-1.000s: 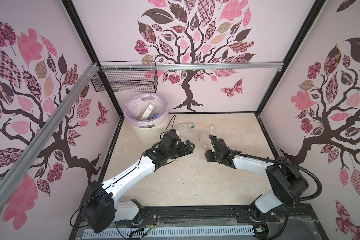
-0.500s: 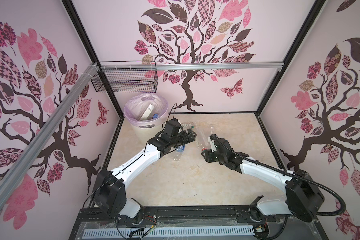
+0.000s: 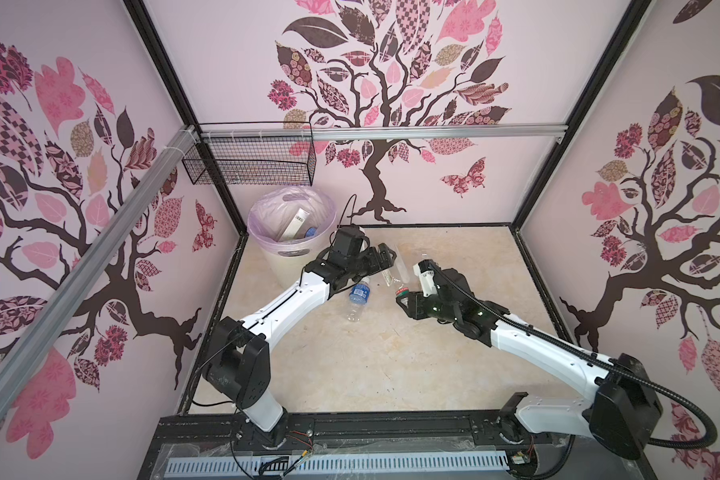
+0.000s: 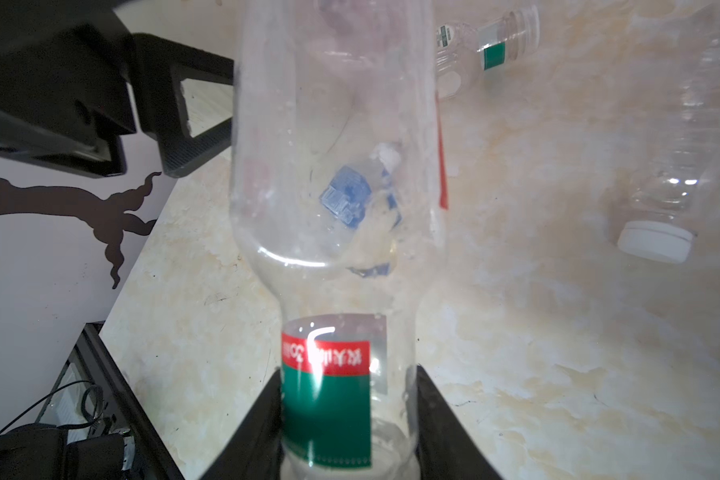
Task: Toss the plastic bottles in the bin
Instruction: 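Close the right gripper on the clear green-label bottle and lift it toward the left gripper, then close the left gripper on the green-label bottle's base while the right gripper holds it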
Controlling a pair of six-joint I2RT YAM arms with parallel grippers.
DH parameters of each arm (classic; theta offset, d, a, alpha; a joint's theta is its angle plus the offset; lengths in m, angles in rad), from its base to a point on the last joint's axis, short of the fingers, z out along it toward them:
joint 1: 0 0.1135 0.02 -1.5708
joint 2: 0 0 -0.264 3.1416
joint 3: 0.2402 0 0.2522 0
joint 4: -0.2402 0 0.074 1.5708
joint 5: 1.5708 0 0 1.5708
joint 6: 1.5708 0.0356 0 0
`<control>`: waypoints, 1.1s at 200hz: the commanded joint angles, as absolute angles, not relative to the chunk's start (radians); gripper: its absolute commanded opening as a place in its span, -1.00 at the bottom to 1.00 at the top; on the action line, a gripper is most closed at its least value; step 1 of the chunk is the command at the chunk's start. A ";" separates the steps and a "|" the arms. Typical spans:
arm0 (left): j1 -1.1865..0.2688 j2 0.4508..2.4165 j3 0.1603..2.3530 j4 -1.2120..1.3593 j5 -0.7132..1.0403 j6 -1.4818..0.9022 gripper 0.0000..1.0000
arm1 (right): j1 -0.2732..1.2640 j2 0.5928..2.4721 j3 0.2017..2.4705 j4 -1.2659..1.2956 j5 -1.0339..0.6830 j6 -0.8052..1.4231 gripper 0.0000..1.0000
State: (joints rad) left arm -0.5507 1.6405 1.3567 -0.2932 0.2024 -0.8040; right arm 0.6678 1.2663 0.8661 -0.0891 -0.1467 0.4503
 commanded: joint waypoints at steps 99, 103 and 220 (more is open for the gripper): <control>-0.552 1.661 1.365 -0.184 0.228 -0.816 0.40 | 0.679 1.232 0.894 -0.041 -0.256 0.456 -0.15; -0.551 1.660 1.364 -0.184 0.226 -0.816 0.37 | 0.680 1.232 0.894 -0.040 -0.257 0.455 -0.15; -0.550 1.608 1.354 -0.232 0.198 -0.782 0.14 | 0.679 1.182 0.889 -0.078 -0.205 0.446 0.53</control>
State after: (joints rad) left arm -0.5503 1.6474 1.3575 -0.2169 0.2104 -0.8097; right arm 0.6731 1.2350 0.8661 -0.0650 -0.2260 0.4603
